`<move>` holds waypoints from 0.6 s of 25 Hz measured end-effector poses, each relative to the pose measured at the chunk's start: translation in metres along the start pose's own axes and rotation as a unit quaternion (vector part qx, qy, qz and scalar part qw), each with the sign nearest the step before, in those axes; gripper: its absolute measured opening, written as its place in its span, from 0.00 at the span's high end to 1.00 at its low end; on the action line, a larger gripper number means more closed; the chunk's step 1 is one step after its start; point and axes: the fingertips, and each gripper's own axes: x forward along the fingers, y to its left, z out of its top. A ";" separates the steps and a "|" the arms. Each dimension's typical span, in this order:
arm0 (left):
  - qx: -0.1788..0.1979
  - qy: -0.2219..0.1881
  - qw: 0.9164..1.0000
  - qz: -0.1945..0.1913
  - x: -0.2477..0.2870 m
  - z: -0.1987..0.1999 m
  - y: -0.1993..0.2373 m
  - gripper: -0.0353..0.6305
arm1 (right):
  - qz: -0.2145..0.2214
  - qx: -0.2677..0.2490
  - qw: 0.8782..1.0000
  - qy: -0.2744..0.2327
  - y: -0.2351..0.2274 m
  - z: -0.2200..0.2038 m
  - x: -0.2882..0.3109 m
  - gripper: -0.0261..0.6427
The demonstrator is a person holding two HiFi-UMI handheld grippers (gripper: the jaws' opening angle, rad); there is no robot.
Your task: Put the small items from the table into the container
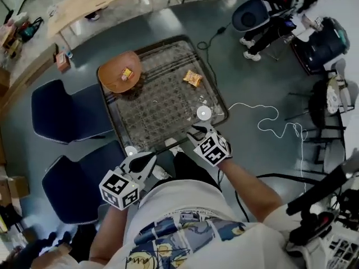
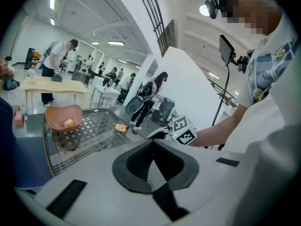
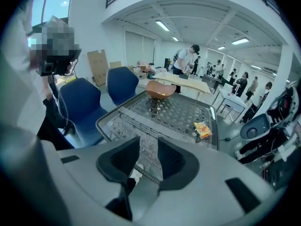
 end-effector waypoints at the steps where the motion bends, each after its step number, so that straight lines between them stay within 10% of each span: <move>1: 0.006 0.005 1.000 -0.008 0.004 0.000 -0.004 0.94 | -0.002 0.004 1.000 0.000 0.002 -0.005 -0.006 0.77; 15: 0.035 0.021 0.999 -0.031 0.020 -0.017 -0.028 0.94 | -0.014 0.014 1.000 -0.019 0.017 -0.029 -0.025 0.77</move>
